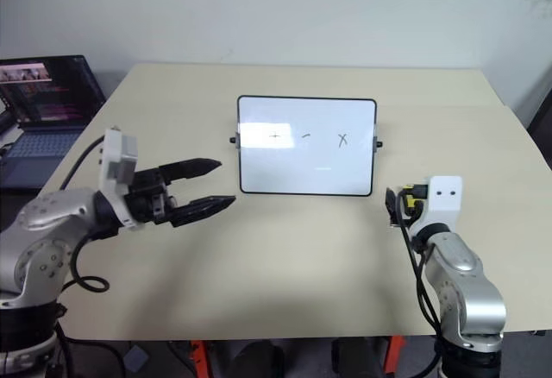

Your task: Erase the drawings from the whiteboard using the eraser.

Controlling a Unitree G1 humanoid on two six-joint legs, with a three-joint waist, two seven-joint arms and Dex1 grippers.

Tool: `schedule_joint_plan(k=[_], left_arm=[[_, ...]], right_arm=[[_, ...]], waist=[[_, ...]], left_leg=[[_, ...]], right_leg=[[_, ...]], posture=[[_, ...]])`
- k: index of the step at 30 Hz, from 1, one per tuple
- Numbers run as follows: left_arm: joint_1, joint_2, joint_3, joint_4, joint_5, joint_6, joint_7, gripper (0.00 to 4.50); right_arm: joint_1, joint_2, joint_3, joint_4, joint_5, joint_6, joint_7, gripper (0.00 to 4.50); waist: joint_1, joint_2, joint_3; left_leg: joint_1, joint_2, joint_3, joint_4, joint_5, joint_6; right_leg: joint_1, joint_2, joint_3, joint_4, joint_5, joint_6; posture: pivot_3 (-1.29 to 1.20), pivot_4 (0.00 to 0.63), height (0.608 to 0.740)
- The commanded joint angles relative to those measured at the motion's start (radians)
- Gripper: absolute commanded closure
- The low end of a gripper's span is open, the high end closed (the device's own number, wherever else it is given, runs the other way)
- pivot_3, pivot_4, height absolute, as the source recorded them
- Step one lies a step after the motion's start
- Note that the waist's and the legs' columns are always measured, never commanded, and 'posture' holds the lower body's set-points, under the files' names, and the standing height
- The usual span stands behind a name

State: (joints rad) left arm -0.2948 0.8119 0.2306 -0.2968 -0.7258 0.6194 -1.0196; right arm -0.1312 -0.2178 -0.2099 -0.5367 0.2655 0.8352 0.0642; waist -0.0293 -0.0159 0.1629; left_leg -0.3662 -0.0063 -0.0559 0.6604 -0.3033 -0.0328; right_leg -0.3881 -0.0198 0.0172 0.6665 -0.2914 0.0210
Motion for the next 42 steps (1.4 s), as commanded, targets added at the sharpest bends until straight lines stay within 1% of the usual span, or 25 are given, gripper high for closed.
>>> schedule_joint_plan(k=[1,4,9,17,24,31,38,42], left_arm=[[-0.039,0.038,0.005,0.033,0.040,-0.067,-0.048,0.00],[-0.051,0.046,-0.003,0.058,0.065,-0.094,-0.070,0.00],[-0.061,0.031,-0.018,0.065,0.091,-0.120,-0.072,0.00],[-0.031,0.009,-0.027,0.031,0.104,-0.142,-0.049,0.00],[-0.019,0.009,-0.020,0.029,0.107,-0.147,-0.047,0.00],[-0.027,0.012,-0.023,0.043,0.112,-0.152,-0.053,0.00],[-0.037,0.014,-0.025,0.051,0.117,-0.155,-0.064,0.00],[-0.034,0.017,-0.020,0.051,0.118,-0.156,-0.066,0.00]], right_arm=[[-0.029,-0.004,0.002,0.004,0.000,-0.009,0.000,0.02],[-0.049,-0.006,0.015,0.037,-0.007,-0.011,0.001,0.02],[-0.084,-0.016,0.036,0.107,-0.028,-0.023,0.000,0.02],[-0.135,-0.037,-0.001,0.262,-0.031,-0.077,0.009,0.02],[-0.163,-0.053,-0.029,0.336,-0.042,-0.107,-0.006,0.02],[-0.169,-0.050,-0.057,0.346,-0.038,-0.104,-0.018,0.02],[-0.170,-0.004,-0.101,0.346,-0.013,-0.057,-0.055,0.02],[-0.174,0.007,-0.101,0.346,-0.010,-0.047,-0.060,0.02]], waist=[[0.000,0.000,0.000],[0.000,0.000,0.000],[-0.001,0.000,0.000],[-0.001,0.000,0.000],[-0.001,0.000,0.000],[-0.001,0.000,0.000],[-0.001,0.000,0.000],[-0.001,0.001,0.000]], left_leg=[[0.000,0.000,0.000,0.000,0.000,0.000],[0.000,0.000,0.000,0.000,0.000,0.000],[0.000,0.000,0.000,0.000,0.000,0.000],[0.000,0.000,0.000,0.000,0.000,0.000],[0.000,0.000,0.000,0.000,0.000,0.000],[0.000,0.000,0.001,0.000,0.000,0.001],[0.000,0.000,0.001,0.000,0.000,0.001],[0.000,0.000,0.001,0.000,0.000,0.001]], right_leg=[[0.000,0.000,0.000,0.000,0.000,0.000],[0.000,0.000,0.000,0.000,0.000,0.000],[0.000,0.000,0.000,0.000,0.000,0.000],[0.000,0.000,0.000,0.000,0.000,0.000],[0.000,0.000,0.000,0.001,0.000,0.000],[0.000,0.000,0.000,0.001,0.000,0.000],[0.000,0.000,0.001,0.002,0.000,0.000],[-0.001,0.000,0.001,0.002,0.000,0.000]], posture=[[0.00,0.150,0.740],[0.00,0.150,0.740],[0.00,0.150,0.740],[0.00,0.150,0.740],[0.00,0.150,0.740],[0.00,0.150,0.740],[0.00,0.150,0.740],[0.00,0.150,0.740]])
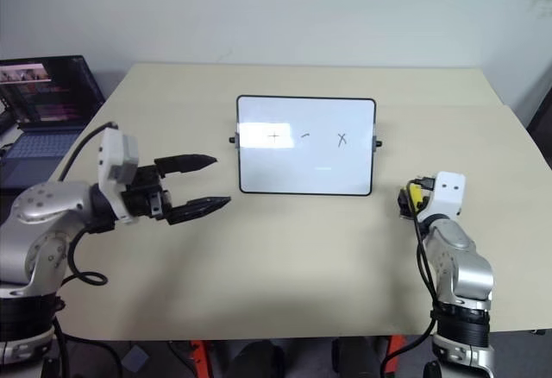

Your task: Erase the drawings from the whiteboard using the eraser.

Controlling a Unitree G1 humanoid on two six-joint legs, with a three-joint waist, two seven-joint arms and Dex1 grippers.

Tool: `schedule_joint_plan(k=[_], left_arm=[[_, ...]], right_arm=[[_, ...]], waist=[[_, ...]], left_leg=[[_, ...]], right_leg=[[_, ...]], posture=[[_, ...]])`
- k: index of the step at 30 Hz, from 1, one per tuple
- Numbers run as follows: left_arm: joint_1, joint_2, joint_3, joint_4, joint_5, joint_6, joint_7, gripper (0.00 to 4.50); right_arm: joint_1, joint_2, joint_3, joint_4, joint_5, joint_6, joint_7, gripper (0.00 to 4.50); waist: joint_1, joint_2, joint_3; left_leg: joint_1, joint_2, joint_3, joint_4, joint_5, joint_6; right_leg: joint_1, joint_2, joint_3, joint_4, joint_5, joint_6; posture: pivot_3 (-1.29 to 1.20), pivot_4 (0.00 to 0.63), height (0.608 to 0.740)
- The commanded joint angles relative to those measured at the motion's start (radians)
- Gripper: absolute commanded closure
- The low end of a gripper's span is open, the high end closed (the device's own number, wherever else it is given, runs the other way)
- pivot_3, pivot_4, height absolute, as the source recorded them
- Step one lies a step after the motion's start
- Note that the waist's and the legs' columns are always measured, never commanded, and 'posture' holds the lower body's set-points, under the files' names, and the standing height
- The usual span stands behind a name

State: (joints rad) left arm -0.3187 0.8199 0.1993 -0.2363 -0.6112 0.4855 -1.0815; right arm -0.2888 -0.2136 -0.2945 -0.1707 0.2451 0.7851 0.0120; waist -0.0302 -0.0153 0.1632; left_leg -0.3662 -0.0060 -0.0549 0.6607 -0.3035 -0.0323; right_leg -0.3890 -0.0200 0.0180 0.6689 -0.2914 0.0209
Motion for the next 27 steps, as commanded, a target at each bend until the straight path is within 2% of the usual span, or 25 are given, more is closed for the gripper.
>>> schedule_joint_plan(k=[1,15,19,25,27], left_arm=[[-0.008,0.010,0.013,-0.009,0.003,-0.023,-0.005,0.00],[0.003,0.015,0.022,-0.011,0.004,-0.028,0.003,0.00],[0.001,0.015,0.022,-0.011,0.004,-0.027,0.004,0.00],[-0.005,0.018,0.024,-0.006,0.004,-0.026,0.005,0.00],[-0.007,0.019,0.023,-0.004,0.007,-0.027,0.004,0.00]], right_arm=[[-0.017,0.005,-0.016,-0.021,0.013,0.007,-0.009,0.02],[-0.025,0.008,-0.010,-0.025,0.022,0.026,-0.019,0.02],[-0.027,0.011,-0.012,-0.024,0.023,0.024,-0.020,0.87],[-0.023,0.017,-0.012,-0.027,0.024,0.026,-0.020,3.11],[-0.023,0.016,-0.013,-0.026,0.023,0.026,-0.020,3.29]], waist=[[0.000,0.000,0.000],[-0.001,0.000,0.000],[-0.001,0.000,0.000],[-0.001,0.000,0.000],[-0.001,0.000,0.000]], left_leg=[[0.000,0.000,0.000,0.000,0.000,0.000],[0.001,0.000,0.001,0.001,0.000,0.000],[0.001,0.000,0.001,0.001,0.000,0.000],[0.001,0.000,0.001,0.001,0.000,0.000],[0.001,0.000,0.001,0.001,0.000,0.000]], right_leg=[[0.000,0.000,0.000,0.000,0.000,0.000],[-0.001,0.000,0.000,0.004,-0.001,-0.001],[-0.001,0.000,0.000,0.004,-0.001,-0.001],[-0.001,0.000,0.000,0.005,-0.001,-0.001],[-0.001,0.000,0.000,0.005,-0.001,-0.001]], posture=[[0.00,0.150,0.740],[0.00,0.150,0.740],[0.00,0.150,0.740],[0.00,0.150,0.740],[0.00,0.150,0.740]])
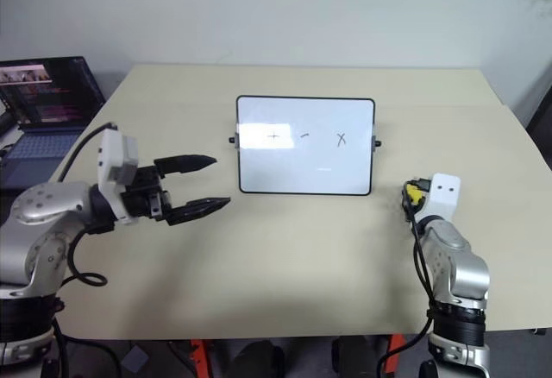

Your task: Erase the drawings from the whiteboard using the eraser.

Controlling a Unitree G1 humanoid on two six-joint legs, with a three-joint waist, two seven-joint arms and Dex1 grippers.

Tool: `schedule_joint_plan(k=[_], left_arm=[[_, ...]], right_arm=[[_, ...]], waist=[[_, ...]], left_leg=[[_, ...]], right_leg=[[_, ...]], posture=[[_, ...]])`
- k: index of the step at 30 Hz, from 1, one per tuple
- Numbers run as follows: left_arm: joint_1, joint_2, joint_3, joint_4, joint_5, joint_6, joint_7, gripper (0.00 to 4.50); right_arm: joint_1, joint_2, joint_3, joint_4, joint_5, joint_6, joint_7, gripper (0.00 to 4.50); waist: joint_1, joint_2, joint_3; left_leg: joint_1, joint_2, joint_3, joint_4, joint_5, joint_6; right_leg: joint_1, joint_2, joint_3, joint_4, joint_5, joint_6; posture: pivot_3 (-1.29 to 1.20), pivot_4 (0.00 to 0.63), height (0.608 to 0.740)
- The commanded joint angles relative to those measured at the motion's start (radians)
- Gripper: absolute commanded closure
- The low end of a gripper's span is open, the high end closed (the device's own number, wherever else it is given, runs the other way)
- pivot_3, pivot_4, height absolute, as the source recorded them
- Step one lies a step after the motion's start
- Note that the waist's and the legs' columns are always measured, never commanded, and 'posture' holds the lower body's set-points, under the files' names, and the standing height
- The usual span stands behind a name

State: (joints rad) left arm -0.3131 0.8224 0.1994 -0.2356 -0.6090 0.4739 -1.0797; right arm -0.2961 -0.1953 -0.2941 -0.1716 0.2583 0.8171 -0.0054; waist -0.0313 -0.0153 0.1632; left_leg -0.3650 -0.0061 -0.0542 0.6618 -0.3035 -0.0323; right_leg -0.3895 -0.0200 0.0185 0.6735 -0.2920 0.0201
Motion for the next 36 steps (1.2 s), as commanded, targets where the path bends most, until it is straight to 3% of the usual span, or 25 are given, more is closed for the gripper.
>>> schedule_joint_plan(k=[1,14,25,36], left_arm=[[-0.013,0.017,0.025,-0.004,0.003,-0.015,0.003,0.00],[-0.007,0.013,0.027,-0.004,0.015,-0.033,0.020,0.00],[-0.030,-0.070,-0.013,0.128,0.157,-0.200,0.102,0.00],[-0.063,-0.132,-0.056,0.157,0.173,-0.227,0.105,0.00]], right_arm=[[-0.016,-0.002,-0.013,-0.024,0.010,-0.006,-0.002,3.29],[-0.096,-0.060,0.051,-0.038,-0.027,-0.060,0.035,3.29],[-0.239,-0.068,0.111,0.043,-0.056,-0.184,0.077,3.29],[-0.364,-0.056,0.143,0.151,-0.067,-0.261,0.098,3.29]], waist=[[0.000,0.000,0.000],[-0.001,0.001,0.001],[0.000,0.001,0.001],[-0.001,0.001,0.001]], left_leg=[[0.000,0.000,0.000,0.000,0.000,0.000],[0.000,0.000,0.000,0.000,0.000,0.000],[0.000,0.000,0.000,0.000,0.000,0.000],[-0.001,0.000,0.000,0.000,0.000,0.000]], right_leg=[[0.000,0.000,0.000,0.000,0.000,0.000],[0.000,0.000,0.000,0.000,0.000,0.000],[-0.001,0.000,0.000,0.000,0.000,-0.001],[-0.002,-0.001,0.000,0.001,0.000,-0.001]], posture=[[0.00,0.150,0.740],[0.00,0.150,0.740],[0.00,0.150,0.740],[0.00,0.150,0.740]])
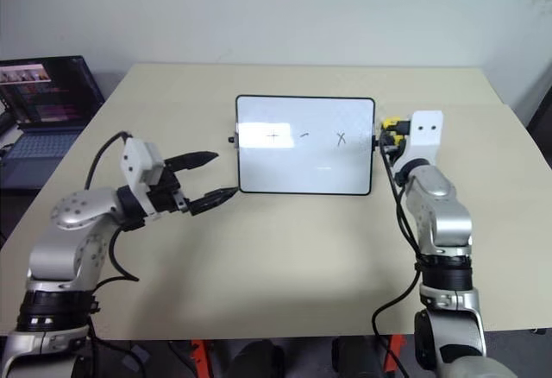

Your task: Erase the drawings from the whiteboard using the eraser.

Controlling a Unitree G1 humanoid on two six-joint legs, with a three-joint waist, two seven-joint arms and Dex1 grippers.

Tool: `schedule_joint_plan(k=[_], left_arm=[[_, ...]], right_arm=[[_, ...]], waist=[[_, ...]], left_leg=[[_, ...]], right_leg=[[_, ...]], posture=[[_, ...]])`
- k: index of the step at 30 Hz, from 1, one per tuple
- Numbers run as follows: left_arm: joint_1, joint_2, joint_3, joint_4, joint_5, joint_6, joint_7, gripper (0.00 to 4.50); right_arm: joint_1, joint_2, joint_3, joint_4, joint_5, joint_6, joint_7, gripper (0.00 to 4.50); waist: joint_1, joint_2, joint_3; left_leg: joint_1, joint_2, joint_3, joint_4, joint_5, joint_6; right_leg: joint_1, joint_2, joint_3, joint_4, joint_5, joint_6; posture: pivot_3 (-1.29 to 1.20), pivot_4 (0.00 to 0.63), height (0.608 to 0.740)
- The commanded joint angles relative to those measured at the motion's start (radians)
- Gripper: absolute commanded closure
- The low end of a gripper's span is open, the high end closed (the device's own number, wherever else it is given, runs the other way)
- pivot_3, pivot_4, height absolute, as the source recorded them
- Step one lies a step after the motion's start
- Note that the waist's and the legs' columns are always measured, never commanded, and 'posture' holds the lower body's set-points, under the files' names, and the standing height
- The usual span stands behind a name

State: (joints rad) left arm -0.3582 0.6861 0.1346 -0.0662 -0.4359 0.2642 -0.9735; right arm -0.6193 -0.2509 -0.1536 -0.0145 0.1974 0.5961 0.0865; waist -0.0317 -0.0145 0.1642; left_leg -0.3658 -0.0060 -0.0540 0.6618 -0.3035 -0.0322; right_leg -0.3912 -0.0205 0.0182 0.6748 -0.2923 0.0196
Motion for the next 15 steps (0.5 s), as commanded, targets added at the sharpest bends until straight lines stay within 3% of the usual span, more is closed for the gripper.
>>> schedule_joint_plan(k=[1,15], left_arm=[[-0.020,0.006,0.009,-0.012,0.000,-0.017,-0.002,0.00],[-0.041,0.014,0.006,0.002,0.004,-0.021,-0.014,0.00]], right_arm=[[-0.050,-0.002,0.003,-0.001,-0.007,-0.045,0.008,3.29],[-0.159,-0.008,0.015,0.089,-0.024,-0.099,0.041,3.29]], waist=[[-0.001,0.000,0.000],[-0.001,0.000,0.000]], left_leg=[[0.000,0.000,0.000,0.000,0.000,0.000],[0.000,0.000,0.000,0.000,0.000,0.000]], right_leg=[[0.000,0.000,0.000,0.000,0.000,0.000],[0.000,0.000,0.000,0.000,0.000,0.000]], posture=[[0.00,0.150,0.740],[0.00,0.150,0.740]])
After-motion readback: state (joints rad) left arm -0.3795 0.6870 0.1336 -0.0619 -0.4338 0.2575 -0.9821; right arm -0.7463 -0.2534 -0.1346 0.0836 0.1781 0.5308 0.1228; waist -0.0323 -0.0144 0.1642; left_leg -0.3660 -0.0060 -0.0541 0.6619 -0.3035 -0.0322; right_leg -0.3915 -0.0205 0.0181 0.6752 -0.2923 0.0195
